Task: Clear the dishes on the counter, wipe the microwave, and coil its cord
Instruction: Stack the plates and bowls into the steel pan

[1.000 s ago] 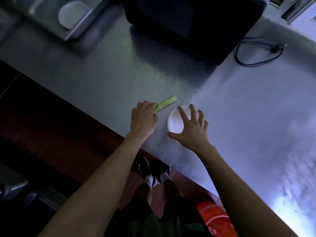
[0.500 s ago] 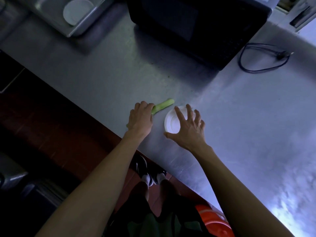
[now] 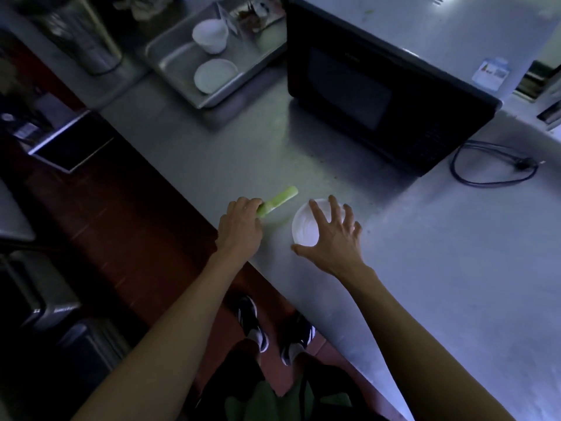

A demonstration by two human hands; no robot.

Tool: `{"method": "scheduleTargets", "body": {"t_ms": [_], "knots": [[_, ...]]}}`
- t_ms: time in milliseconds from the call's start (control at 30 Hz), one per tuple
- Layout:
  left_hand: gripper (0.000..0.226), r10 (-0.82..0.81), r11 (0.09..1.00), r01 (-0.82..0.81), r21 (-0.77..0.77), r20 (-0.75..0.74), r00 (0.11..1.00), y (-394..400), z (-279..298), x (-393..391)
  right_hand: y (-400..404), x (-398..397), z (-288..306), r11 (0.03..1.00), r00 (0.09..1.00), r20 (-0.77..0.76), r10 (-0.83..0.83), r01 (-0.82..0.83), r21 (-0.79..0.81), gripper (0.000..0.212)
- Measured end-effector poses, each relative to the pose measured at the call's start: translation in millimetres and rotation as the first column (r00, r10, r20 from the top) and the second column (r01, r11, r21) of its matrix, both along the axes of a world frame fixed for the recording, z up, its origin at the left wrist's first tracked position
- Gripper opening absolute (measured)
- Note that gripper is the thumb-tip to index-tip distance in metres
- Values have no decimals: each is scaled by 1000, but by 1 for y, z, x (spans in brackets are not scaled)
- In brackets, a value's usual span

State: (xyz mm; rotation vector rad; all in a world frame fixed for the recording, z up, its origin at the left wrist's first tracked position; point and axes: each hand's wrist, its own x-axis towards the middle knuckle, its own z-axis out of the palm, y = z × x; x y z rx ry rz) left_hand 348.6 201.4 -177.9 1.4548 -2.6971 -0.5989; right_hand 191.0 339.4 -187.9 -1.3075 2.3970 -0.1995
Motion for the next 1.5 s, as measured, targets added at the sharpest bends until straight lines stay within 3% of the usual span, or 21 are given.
{"method": "scheduleTargets", "body": {"t_ms": [533, 867, 1133, 1500], "knots": [[33, 225, 973, -230, -27, -110, 968, -162, 33, 150, -193, 108, 41, 977, 965, -164, 206, -211, -12, 109], [33, 216, 974, -223, -44, -129, 968, -268, 52, 204, -303, 168, 57, 977, 967, -173, 188, -201, -63, 110], [28, 163, 986, -167, -24, -113, 980, -330, 40, 192, -353, 150, 43, 989, 980, -159, 122, -134, -64, 109], [34, -28, 998, 25, -58, -52, 998, -461, 53, 97, -453, 77, 28, 989, 994, -66, -81, 72, -128, 111]]}}
